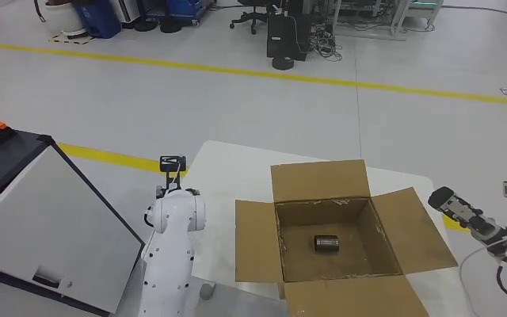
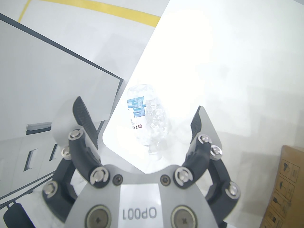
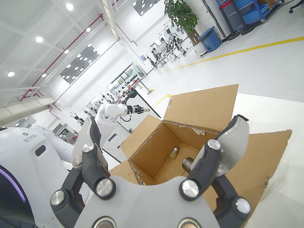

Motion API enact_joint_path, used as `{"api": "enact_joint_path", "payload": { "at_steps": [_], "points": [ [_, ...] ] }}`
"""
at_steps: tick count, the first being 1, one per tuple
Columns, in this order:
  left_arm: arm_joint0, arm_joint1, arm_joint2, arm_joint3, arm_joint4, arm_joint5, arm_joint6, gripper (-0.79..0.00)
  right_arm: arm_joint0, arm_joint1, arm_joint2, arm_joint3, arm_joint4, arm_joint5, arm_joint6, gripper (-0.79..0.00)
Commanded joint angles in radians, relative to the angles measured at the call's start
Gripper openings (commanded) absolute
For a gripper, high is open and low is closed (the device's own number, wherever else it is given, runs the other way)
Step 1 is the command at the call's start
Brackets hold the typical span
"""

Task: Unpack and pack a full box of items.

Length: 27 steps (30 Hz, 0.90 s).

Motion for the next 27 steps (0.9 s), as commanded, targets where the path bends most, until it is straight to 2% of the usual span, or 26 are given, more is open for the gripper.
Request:
{"api": "enact_joint_path", "payload": {
  "at_steps": [1, 4, 15, 27],
  "points": [
    [-0.017, 0.002, -0.019, 0.034, -0.039, -0.046, -0.027, 0.000, 0.000, 0.000, 0.000, 0.000, 0.000, 0.000, 0.000, 0.000],
    [-0.056, 0.006, -0.036, 0.098, -0.050, -0.088, -0.068, 0.000, 0.000, 0.000, 0.000, 0.000, 0.000, 0.000, 0.000, 0.000],
    [-0.212, 0.015, -0.095, 0.367, -0.120, -0.098, -0.153, 0.000, 0.000, 0.000, 0.000, 0.000, 0.000, 0.000, 0.000, 0.000],
    [-0.220, 0.017, -0.099, 0.383, -0.109, -0.079, -0.141, 0.000, 0.000, 0.000, 0.000, 0.000, 0.000, 0.000, 0.000, 0.000]
  ]
}}
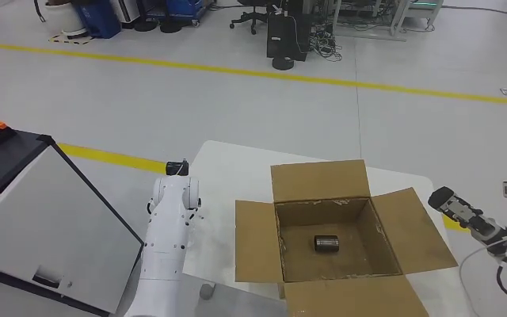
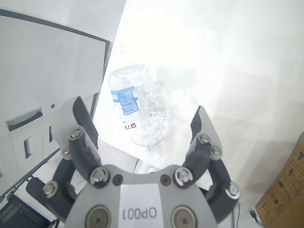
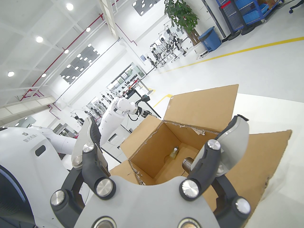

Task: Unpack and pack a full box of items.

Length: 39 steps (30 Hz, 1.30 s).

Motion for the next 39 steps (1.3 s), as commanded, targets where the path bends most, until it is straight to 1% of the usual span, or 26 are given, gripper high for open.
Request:
{"api": "enact_joint_path", "payload": {
  "at_steps": [1, 3, 5, 7, 9, 11, 14, 16, 29, 33, 39],
  "points": [
    [0.000, 0.000, 0.000, 0.000, 0.000, 0.000, 0.000, 0.000, 0.000, 0.000, 0.000, 0.000, 0.000, 0.000, 0.000, 0.000],
    [0.000, 0.000, 0.000, 0.000, 0.000, 0.000, 0.000, 0.000, 0.000, 0.000, 0.000, 0.000, 0.000, 0.000, 0.000, 0.000],
    [0.017, 0.000, -0.008, -0.003, -0.018, 0.021, 0.049, 0.000, 0.000, 0.000, 0.000, 0.000, 0.000, 0.000, 0.000, 0.000],
    [0.026, 0.004, -0.002, 0.017, 0.039, 0.050, 0.067, 0.000, 0.000, 0.000, 0.000, 0.000, 0.000, 0.000, 0.000, 0.000],
    [0.022, 0.004, 0.003, 0.032, 0.027, 0.043, 0.066, 0.000, 0.000, 0.000, 0.000, 0.000, 0.000, 0.000, 0.000, 0.000],
    [0.021, 0.006, -0.009, 0.037, 0.030, 0.057, 0.066, 0.000, 0.000, 0.000, 0.000, 0.000, 0.000, 0.000, 0.000, 0.000],
    [0.011, 0.012, -0.039, 0.062, 0.026, 0.089, 0.062, 0.000, 0.000, 0.000, 0.000, 0.000, 0.000, 0.000, 0.000, 0.000],
    [-0.003, 0.016, -0.056, 0.088, 0.020, 0.086, 0.050, 0.000, 0.000, 0.000, 0.000, 0.000, 0.000, 0.000, 0.000, 0.000],
    [-0.040, 0.045, -0.186, 0.145, -0.143, -0.021, -0.031, 0.000, 0.000, 0.000, 0.000, 0.000, 0.000, 0.000, 0.000, 0.000],
    [-0.056, 0.057, -0.217, 0.168, -0.202, -0.076, -0.051, 0.000, 0.000, 0.000, 0.000, 0.000, 0.000, 0.000, 0.000, 0.000],
    [-0.071, 0.075, -0.256, 0.199, -0.252, -0.103, -0.072, 0.000, 0.000, 0.000, 0.000, 0.000, 0.000, 0.000, 0.000, 0.000]
  ]
}}
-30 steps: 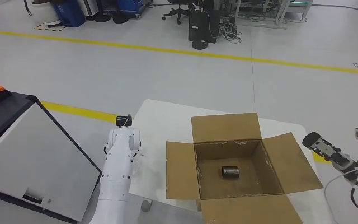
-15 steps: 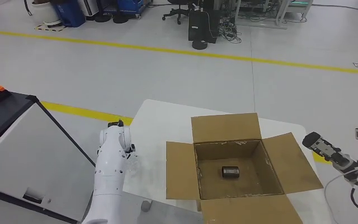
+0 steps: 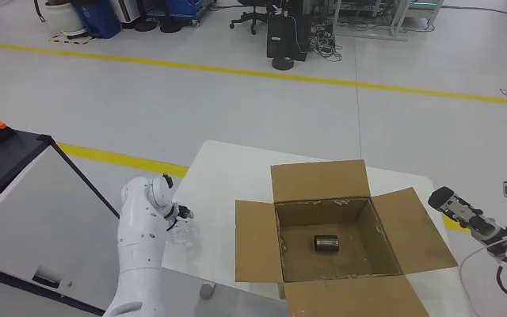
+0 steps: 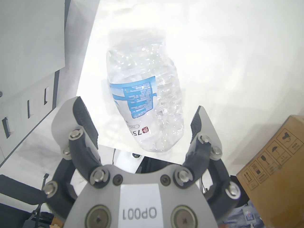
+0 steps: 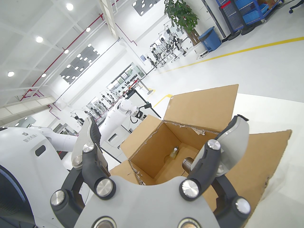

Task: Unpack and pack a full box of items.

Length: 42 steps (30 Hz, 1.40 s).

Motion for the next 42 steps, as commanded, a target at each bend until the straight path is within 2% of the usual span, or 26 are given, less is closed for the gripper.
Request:
{"api": "enact_joint_path", "payload": {
  "at_steps": [1, 8, 21, 27, 30, 32, 35, 36, 37, 38, 39, 40, 41, 42],
  "points": [
    [-0.005, 0.006, -0.014, 0.012, -0.014, -0.002, -0.003, 0.000, 0.000, 0.000, 0.000, 0.000, 0.000, 0.000, 0.000, 0.000],
    [-0.036, 0.026, -0.047, 0.072, -0.082, -0.032, -0.024, 0.000, 0.000, 0.000, 0.000, 0.000, 0.000, 0.000, 0.000, 0.000],
    [-0.086, 0.060, -0.067, 0.198, -0.147, -0.016, -0.042, 0.000, 0.000, 0.000, 0.000, 0.000, 0.000, 0.000, 0.000, 0.000],
    [-0.105, 0.073, -0.064, 0.242, -0.172, -0.017, -0.036, -0.046, 0.000, 0.000, 0.000, 0.000, 0.000, 0.000, 0.000, 0.000],
    [-0.115, 0.081, -0.065, 0.265, -0.187, -0.014, -0.044, -0.117, 0.000, 0.000, 0.000, 0.000, 0.000, 0.000, 0.000, 0.000],
    [-0.122, 0.086, -0.064, 0.281, -0.194, -0.012, -0.051, -0.228, 0.000, 0.000, 0.000, 0.000, 0.000, 0.000, 0.000, 0.000],
    [-0.130, 0.092, -0.060, 0.301, -0.198, -0.007, -0.052, -0.314, 0.000, 0.000, 0.000, 0.000, 0.000, 0.000, 0.000, 0.000],
    [-0.133, 0.094, -0.058, 0.309, -0.202, -0.007, -0.052, -0.400, 0.000, 0.000, 0.000, 0.000, 0.000, 0.000, 0.000, 0.000],
    [-0.136, 0.096, -0.057, 0.316, -0.207, -0.005, -0.052, -0.428, 0.000, 0.000, 0.000, 0.000, 0.000, 0.000, 0.000, 0.000],
    [-0.140, 0.099, -0.055, 0.324, -0.208, -0.004, -0.051, -0.511, 0.000, 0.000, 0.000, 0.000, 0.000, 0.000, 0.000, 0.000],
    [-0.142, 0.100, -0.053, 0.328, -0.210, -0.004, -0.050, -0.603, 0.000, 0.000, 0.000, 0.000, 0.000, 0.000, 0.000, 0.000],
    [-0.145, 0.102, -0.052, 0.334, -0.214, -0.002, -0.049, -0.748, 0.000, 0.000, 0.000, 0.000, 0.000, 0.000, 0.000, 0.000],
    [-0.147, 0.104, -0.049, 0.338, -0.216, -0.002, -0.046, -0.785, 0.000, 0.000, 0.000, 0.000, 0.000, 0.000, 0.000, 0.000],
    [-0.149, 0.106, -0.044, 0.341, -0.220, -0.003, -0.042, -0.785, 0.000, 0.000, 0.000, 0.000, 0.000, 0.000, 0.000, 0.000]
  ]
}}
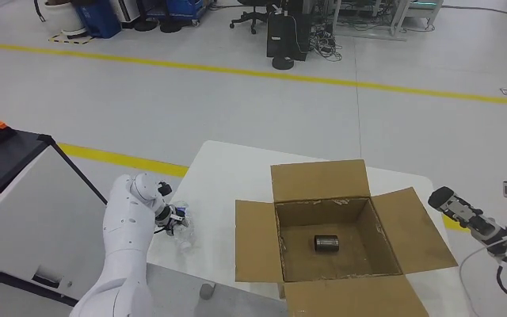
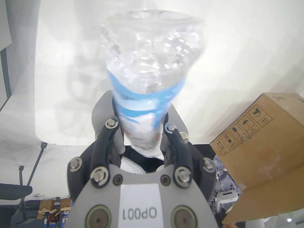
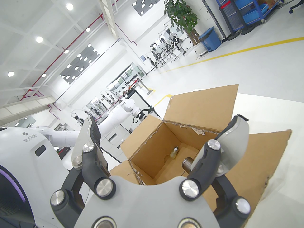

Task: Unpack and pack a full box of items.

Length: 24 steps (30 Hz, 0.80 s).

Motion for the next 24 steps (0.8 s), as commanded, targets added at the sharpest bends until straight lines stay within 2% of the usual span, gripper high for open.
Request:
{"api": "enact_joint_path", "payload": {
  "at_steps": [1, 7, 12, 15, 20, 24],
  "points": [
    [-0.003, 0.002, 0.008, 0.002, -0.004, -0.002, 0.007, -0.785, 0.000, 0.000, 0.000, 0.000, 0.000, 0.000, 0.000, 0.000],
    [0.016, 0.004, 0.043, -0.046, -0.019, 0.004, 0.034, -0.785, 0.000, 0.000, 0.000, 0.000, 0.000, 0.000, 0.000, 0.000],
    [0.074, 0.000, 0.085, -0.195, -0.038, 0.019, 0.035, -0.785, 0.000, 0.000, 0.000, 0.000, 0.000, 0.000, 0.000, 0.000],
    [0.138, -0.006, 0.118, -0.355, -0.051, 0.034, 0.015, -0.785, 0.000, 0.000, 0.000, 0.000, 0.000, 0.000, 0.000, 0.000],
    [0.289, -0.013, 0.179, -0.712, -0.088, 0.054, -0.029, -0.785, 0.000, 0.000, 0.000, 0.000, 0.000, 0.000, 0.000, 0.000],
    [0.378, -0.013, 0.232, -0.934, -0.091, 0.057, -0.029, -0.785, 0.000, 0.000, 0.000, 0.000, 0.000, 0.000, 0.000, 0.000]
  ]
}}
